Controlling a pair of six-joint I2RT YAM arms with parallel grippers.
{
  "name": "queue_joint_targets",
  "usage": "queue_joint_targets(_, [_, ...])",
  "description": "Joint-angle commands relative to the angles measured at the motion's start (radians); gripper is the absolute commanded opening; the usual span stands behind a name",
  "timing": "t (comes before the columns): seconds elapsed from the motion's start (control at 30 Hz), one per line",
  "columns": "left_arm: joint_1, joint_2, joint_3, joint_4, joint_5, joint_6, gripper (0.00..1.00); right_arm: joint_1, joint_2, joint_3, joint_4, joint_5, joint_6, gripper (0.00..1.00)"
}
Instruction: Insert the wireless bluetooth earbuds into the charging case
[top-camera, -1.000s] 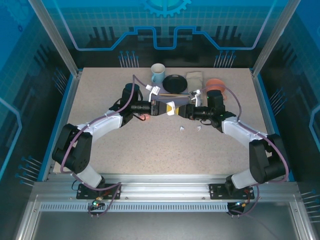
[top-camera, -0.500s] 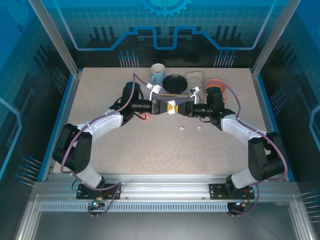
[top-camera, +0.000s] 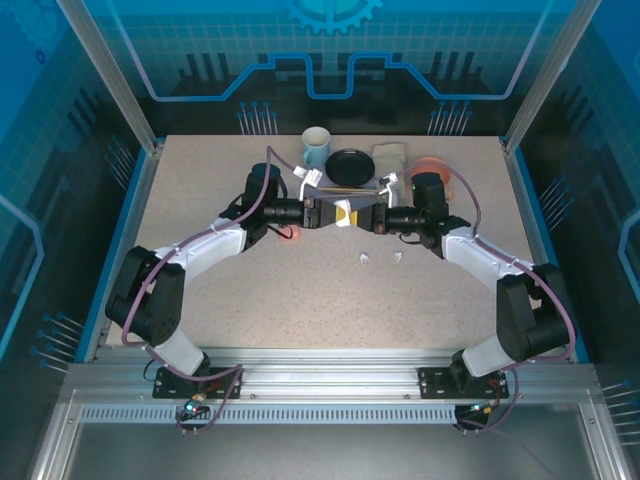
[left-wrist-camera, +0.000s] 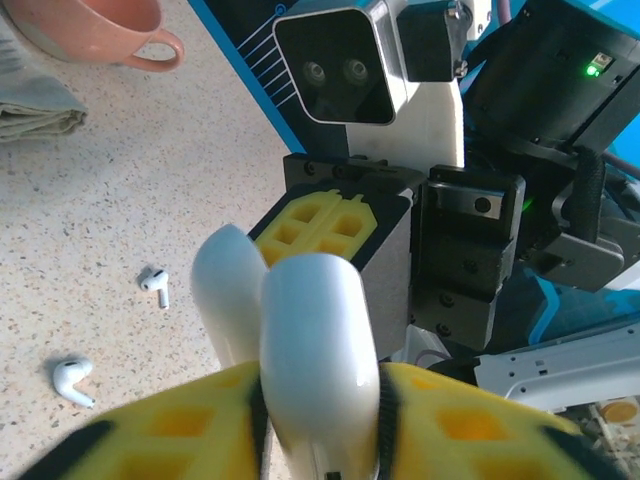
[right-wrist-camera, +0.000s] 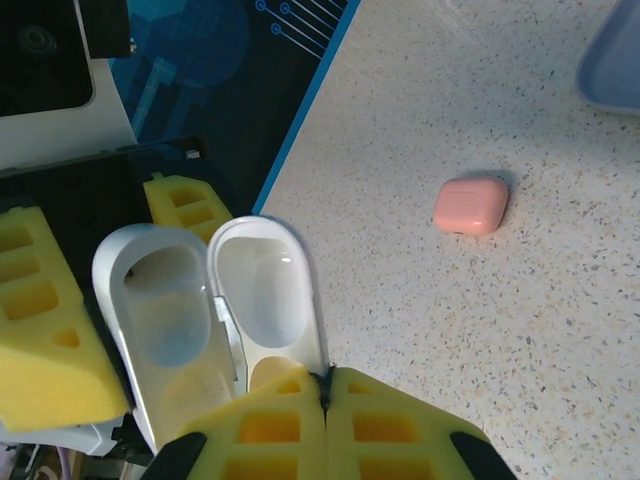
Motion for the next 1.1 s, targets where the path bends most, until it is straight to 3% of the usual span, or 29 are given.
queue_joint_targets(0.0, [-0.011, 0.005, 0.044, -0.032, 0.024, 0.034, 0.47, 0.003, -0.005, 0.055, -0.08, 0.01, -0.057, 0.0])
queue_joint_targets(0.07, [-0.01, 0.0, 0.054, -0.07, 0.023, 0.057, 0.59, -0.002, -0.005, 0.075, -0.137, 0.021, -0.098, 0.0])
queue_joint_targets(0.2, [0.004, -0.015, 0.075, -0.147, 0.037, 0.104, 0.69, -0.006, -0.001, 0.123, -0.255, 0.047, -0.191, 0.0])
queue_joint_targets(0.3, [0.028, -0.029, 0.11, -0.256, 0.064, 0.167, 0.72, -0.007, 0.007, 0.164, -0.342, 0.07, -0.272, 0.0])
queue_joint_targets(0.53, [0.098, -0.002, 0.268, -0.693, 0.153, 0.458, 0.79, -0.008, 0.043, 0.259, -0.519, 0.149, -0.44, 0.0])
queue_joint_targets(0.83, [0.126, 0.103, 0.368, -0.869, 0.222, 0.61, 0.83, 0.0, 0.05, 0.303, -0.6, 0.191, -0.501, 0.0])
queue_joint_targets(1.07, [0.123, 0.142, 0.367, -0.761, 0.227, 0.571, 0.83, 0.027, 0.06, 0.319, -0.638, 0.203, -0.52, 0.0])
